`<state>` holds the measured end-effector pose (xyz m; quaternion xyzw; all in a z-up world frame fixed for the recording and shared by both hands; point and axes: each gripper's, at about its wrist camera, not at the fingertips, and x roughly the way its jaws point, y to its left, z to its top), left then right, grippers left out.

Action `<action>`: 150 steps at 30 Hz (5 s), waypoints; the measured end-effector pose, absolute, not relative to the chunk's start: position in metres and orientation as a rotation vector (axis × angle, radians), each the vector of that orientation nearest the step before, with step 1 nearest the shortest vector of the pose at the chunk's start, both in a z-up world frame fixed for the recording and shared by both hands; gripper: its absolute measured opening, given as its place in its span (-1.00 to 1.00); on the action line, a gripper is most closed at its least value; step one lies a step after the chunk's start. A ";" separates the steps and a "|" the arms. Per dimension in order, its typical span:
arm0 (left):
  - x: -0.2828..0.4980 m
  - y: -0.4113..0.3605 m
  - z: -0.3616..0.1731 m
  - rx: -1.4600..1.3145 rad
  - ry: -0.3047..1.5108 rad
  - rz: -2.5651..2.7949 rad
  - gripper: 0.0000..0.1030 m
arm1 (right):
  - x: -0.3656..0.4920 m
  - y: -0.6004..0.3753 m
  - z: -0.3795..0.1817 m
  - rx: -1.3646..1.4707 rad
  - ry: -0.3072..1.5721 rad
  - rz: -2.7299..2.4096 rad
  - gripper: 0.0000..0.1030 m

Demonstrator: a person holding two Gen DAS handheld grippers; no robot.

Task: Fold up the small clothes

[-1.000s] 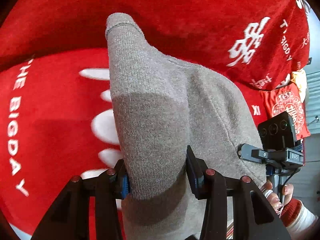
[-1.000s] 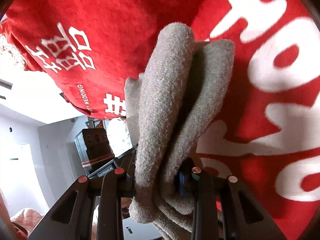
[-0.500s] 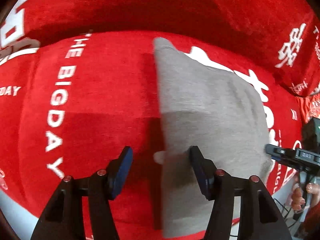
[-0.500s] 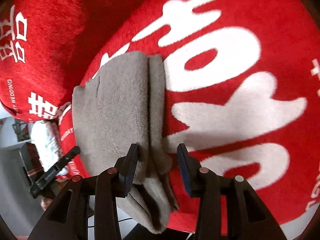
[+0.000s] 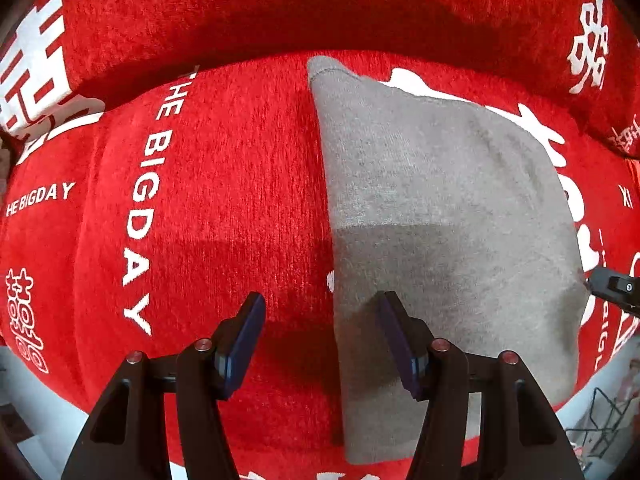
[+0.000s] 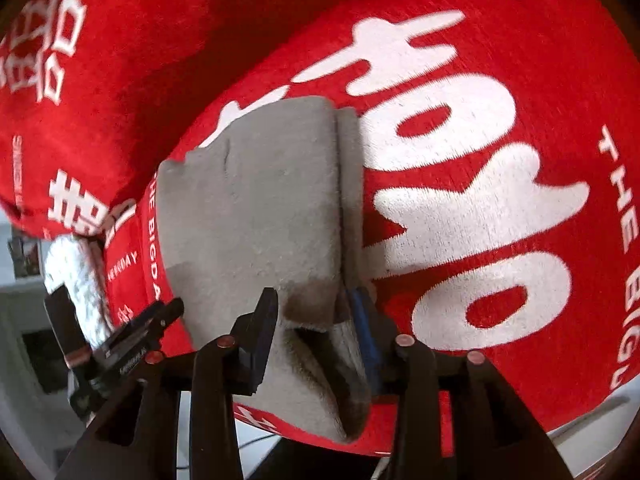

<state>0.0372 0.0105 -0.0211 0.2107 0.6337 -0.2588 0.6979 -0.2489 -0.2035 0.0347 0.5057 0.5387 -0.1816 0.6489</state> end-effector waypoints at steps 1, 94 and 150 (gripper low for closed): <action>0.038 0.011 -0.021 0.465 1.417 -0.574 0.19 | -0.248 -0.204 0.031 1.166 1.223 -0.402 -0.18; -0.029 0.034 0.073 0.568 1.504 -0.572 1.00 | -0.255 -0.120 0.132 0.827 1.444 -0.509 0.63; -0.015 0.028 0.144 0.519 1.372 -0.513 1.00 | -0.221 -0.111 0.201 0.618 1.381 -0.590 0.99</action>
